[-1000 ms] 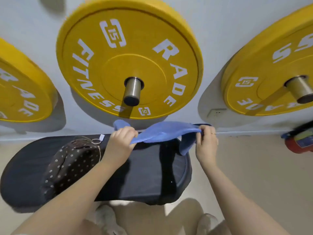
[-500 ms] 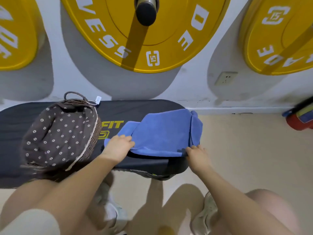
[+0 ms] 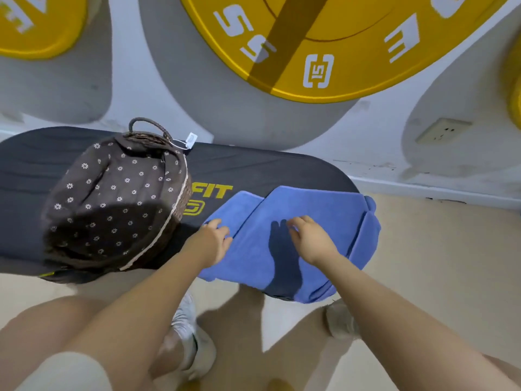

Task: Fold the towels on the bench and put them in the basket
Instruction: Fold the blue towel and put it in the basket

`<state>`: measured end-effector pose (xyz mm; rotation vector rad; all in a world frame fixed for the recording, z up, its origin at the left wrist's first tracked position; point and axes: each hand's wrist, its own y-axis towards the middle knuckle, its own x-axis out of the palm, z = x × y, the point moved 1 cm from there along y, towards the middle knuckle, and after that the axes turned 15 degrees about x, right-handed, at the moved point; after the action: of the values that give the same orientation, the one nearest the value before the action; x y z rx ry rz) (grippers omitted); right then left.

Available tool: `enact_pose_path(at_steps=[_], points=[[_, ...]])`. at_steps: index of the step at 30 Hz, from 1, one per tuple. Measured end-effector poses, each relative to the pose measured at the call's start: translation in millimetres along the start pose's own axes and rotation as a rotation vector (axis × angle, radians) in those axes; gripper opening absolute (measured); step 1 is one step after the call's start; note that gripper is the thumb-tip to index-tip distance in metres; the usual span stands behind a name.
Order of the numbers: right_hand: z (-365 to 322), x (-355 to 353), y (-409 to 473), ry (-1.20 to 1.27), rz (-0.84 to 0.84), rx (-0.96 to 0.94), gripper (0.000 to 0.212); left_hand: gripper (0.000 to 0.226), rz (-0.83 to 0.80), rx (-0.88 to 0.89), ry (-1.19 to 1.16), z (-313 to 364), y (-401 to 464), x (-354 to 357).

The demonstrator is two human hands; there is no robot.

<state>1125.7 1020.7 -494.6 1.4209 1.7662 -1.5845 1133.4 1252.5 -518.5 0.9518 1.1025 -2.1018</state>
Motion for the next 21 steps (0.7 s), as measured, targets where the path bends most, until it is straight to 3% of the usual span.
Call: enact_pose_path(at_steps=[4,8,12,16,19,21], points=[[-62.6,10.9,47.5,0.095,-0.057,-0.066,0.037,0.036,0.163,-0.1,-0.141,-19.9,24.5,-16.4],[-97.3,26.4,88.0,0.095,-0.088,-0.052,0.036,0.039,0.108,-0.062,-0.223,-37.7,48.0,-18.3],[-110.2,35.1,107.6,-0.073,-0.101,0.068,0.037,0.042,0.133,-0.121,-0.151,-43.9,63.2,-16.6],[-116.1,33.2,113.3,-0.113,-0.065,0.091,0.021,0.031,0.065,-0.164,-0.156,-46.2,69.4,-23.2],[-120.7,27.5,115.1,0.339,-0.164,0.084,0.016,0.01,0.11,-0.119,-0.237,-47.4,69.0,-28.1],[-124.5,19.5,110.9,0.666,-0.263,0.115,0.028,0.025,0.212,-0.118,-0.441,-48.0,69.5,-32.5]])
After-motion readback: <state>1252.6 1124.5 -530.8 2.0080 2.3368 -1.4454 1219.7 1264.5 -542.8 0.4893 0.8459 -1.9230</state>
